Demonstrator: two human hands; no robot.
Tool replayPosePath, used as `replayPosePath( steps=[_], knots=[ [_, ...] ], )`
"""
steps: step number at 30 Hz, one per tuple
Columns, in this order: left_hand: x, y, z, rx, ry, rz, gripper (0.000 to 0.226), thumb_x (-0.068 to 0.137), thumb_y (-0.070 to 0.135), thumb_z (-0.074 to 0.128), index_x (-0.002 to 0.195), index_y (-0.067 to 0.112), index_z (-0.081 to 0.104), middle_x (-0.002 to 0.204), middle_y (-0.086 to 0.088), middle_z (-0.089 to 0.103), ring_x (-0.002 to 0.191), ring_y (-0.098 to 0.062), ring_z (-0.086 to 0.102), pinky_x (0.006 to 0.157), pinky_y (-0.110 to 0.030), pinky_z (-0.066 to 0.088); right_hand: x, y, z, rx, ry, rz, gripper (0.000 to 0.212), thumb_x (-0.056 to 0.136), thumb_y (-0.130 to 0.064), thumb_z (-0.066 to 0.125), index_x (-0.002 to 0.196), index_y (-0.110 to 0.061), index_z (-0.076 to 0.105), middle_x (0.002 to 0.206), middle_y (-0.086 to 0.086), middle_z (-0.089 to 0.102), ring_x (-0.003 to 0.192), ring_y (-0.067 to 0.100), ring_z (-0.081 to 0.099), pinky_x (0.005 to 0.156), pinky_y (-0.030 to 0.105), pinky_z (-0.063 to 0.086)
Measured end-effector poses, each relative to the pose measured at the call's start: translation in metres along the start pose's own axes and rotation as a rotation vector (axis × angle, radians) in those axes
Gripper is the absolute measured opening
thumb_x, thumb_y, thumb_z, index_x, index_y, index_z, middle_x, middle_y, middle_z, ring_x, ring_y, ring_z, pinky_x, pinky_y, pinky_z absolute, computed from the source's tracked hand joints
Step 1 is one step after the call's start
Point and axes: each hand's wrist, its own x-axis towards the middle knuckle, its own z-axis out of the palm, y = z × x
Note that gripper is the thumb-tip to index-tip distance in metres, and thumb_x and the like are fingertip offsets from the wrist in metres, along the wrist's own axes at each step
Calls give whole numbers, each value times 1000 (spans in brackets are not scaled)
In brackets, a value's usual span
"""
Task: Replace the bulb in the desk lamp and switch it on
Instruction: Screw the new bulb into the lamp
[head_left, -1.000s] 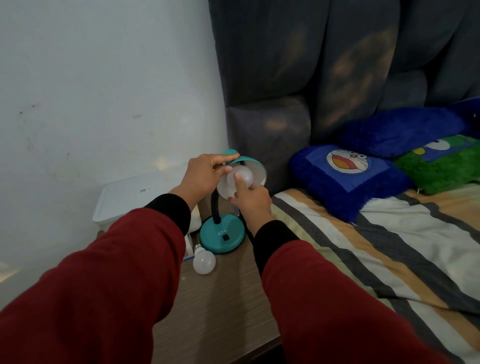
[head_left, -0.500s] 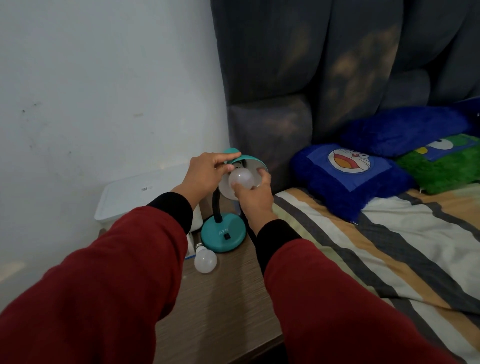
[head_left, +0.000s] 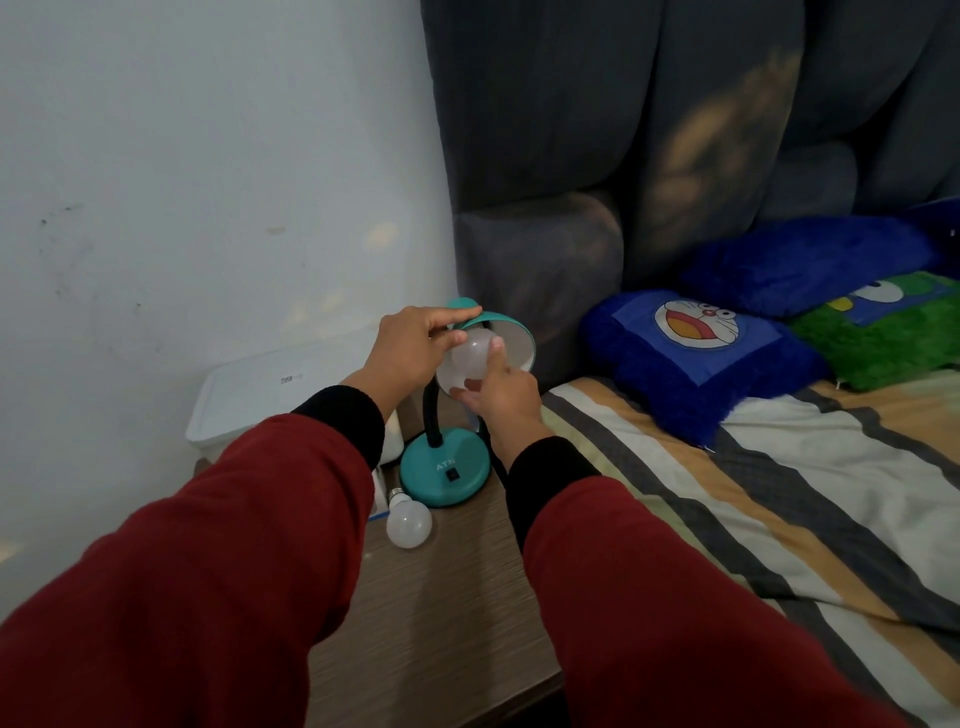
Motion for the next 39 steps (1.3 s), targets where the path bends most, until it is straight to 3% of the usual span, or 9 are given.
replayPosePath(
  steps=[2, 5, 9, 14, 19, 24, 30, 35, 39],
  knots=[
    [0, -1, 0, 12, 5, 7, 36, 91, 11, 59, 126, 21, 61, 128, -1, 63, 103, 3, 50, 87, -2, 30, -4, 0, 2, -69, 6, -35, 58, 90, -45, 55, 134, -9, 43, 123, 9, 56, 90, 20, 65, 82, 16, 56],
    [0, -2, -1, 3, 4, 10, 36, 91, 9, 59, 125, 20, 61, 127, -2, 64, 102, 2, 51, 85, 0, 30, -5, 3, 2, -17, 18, -52, 69, 79, -31, 71, 138, -22, 35, 126, 14, 53, 92, 19, 63, 92, 37, 55],
    [0, -2, 0, -12, 1, 9, 37, 90, 8, 59, 125, 19, 61, 130, -3, 61, 117, -7, 53, 88, 1, 28, -4, -1, -1, 24, 4, 20, 52, 93, -40, 54, 127, -1, 50, 120, 20, 63, 79, 21, 69, 63, 23, 58],
    [0, -2, 1, -13, 0, 6, 36, 91, 9, 59, 125, 20, 61, 131, -2, 61, 120, -10, 54, 89, 0, 30, -6, 3, 3, -27, 43, -43, 74, 77, -38, 72, 138, -19, 36, 126, 14, 55, 99, 24, 63, 93, 39, 53],
    [1, -1, 1, -27, 4, -3, 36, 91, 8, 59, 126, 19, 61, 131, -3, 60, 123, -12, 53, 95, -5, 31, 0, 0, 0, 105, 15, 13, 56, 89, -31, 64, 134, -4, 44, 120, 15, 58, 65, 8, 59, 82, 32, 58],
    [0, 0, 1, -28, 5, -6, 37, 91, 8, 59, 125, 20, 61, 131, -3, 61, 119, -12, 55, 97, -8, 34, -4, 1, 1, -27, 39, -46, 74, 77, -37, 73, 141, -22, 38, 129, 9, 52, 112, 27, 59, 98, 42, 50],
    [1, 0, 4, 3, 17, -8, 36, 91, 10, 58, 126, 21, 60, 132, -2, 60, 122, -12, 53, 95, -7, 31, 1, -3, -5, 38, 6, -6, 45, 91, -29, 61, 128, -5, 51, 115, 14, 60, 67, 9, 61, 93, 37, 54],
    [0, 0, 3, 3, 27, 1, 36, 92, 10, 58, 126, 21, 61, 131, -3, 61, 119, -11, 55, 96, -9, 32, -4, -11, -5, -306, 8, -43, 61, 92, -46, 50, 136, -5, 44, 132, 17, 55, 114, 32, 59, 101, 39, 47],
    [-3, -1, 0, 21, 19, 17, 38, 93, 10, 56, 130, 19, 57, 135, -4, 58, 125, -14, 52, 96, -5, 29, -7, -21, -8, -603, -50, -60, 68, 89, -45, 56, 139, -2, 39, 138, 16, 50, 123, 30, 52, 86, 27, 41]
  ],
)
